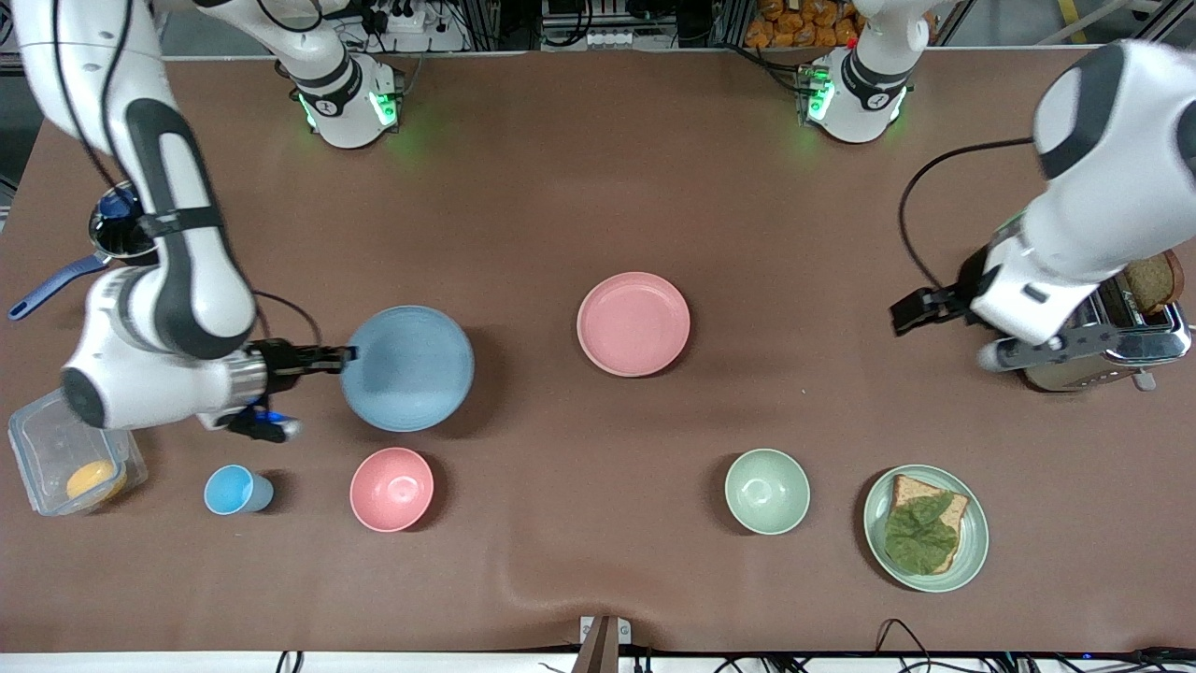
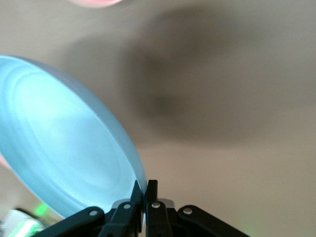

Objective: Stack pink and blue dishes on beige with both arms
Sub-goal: 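Release the pink plate with the left gripper while the right gripper lifts the blue, then carry the blue plate onto the pink plate with the right gripper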

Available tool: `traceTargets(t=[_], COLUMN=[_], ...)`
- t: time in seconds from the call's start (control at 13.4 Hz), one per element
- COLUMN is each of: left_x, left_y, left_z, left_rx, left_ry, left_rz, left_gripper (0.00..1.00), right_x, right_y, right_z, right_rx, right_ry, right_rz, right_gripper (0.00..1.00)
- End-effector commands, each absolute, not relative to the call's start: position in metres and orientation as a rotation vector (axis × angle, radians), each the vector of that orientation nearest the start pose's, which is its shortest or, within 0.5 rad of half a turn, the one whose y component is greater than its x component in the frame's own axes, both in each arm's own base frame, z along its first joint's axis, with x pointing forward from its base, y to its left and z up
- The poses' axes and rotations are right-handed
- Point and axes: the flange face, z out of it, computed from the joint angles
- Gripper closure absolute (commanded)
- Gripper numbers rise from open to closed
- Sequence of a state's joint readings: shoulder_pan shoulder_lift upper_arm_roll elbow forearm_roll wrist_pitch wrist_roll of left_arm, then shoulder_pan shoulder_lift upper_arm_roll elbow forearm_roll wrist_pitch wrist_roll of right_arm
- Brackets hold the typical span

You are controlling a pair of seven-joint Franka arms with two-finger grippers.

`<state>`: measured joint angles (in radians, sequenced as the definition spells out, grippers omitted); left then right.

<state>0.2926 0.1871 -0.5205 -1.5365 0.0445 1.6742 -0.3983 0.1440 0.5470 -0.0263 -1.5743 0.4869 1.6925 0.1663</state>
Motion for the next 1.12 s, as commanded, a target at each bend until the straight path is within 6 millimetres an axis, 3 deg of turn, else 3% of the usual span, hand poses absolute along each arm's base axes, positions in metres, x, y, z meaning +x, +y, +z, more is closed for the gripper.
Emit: traceTargets(t=[0.0, 0.07, 0.15, 0.22, 0.37, 0.6, 0.75, 1.05], left_x=[0.597, 0.584, 0.580, 0.580, 0.572, 0.565, 0.555, 0.555], left_y=[-0.077, -0.072, -0.053, -0.039, -0.028, -0.035, -0.039, -0.043], left_z=[0.580, 0.606, 0.616, 0.618, 0.624, 0.628, 0.642, 0.639], left_rx=[-3.141, -3.133, -3.123, -3.114, -3.096, -3.092, -3.090, -3.090], left_ry=[-0.232, -0.135, -0.097, -0.060, -0.043, -0.033, -0.023, -0.039], left_rz=[0.101, 0.034, 0.010, 0.007, 0.036, 0.053, 0.033, 0.047], left_gripper=[0.00, 0.00, 0.00, 0.00, 0.00, 0.00, 0.00, 0.00], right_x=[0.624, 0.617, 0.610, 0.603, 0.589, 0.553, 0.528, 0.511], right_y=[0.183, 0.208, 0.224, 0.239, 0.264, 0.307, 0.333, 0.374], right_z=[0.310, 0.309, 0.306, 0.303, 0.304, 0.291, 0.277, 0.256], right_rx=[-2.624, -2.578, -2.531, -2.501, -2.497, -2.474, -2.488, -2.467], right_ry=[0.415, 0.423, 0.443, 0.455, 0.469, 0.502, 0.508, 0.555], right_rz=[0.689, 0.718, 0.746, 0.769, 0.787, 0.734, 0.705, 0.606], right_gripper=[1.00, 1.00, 1.00, 1.00, 1.00, 1.00, 1.00, 1.00])
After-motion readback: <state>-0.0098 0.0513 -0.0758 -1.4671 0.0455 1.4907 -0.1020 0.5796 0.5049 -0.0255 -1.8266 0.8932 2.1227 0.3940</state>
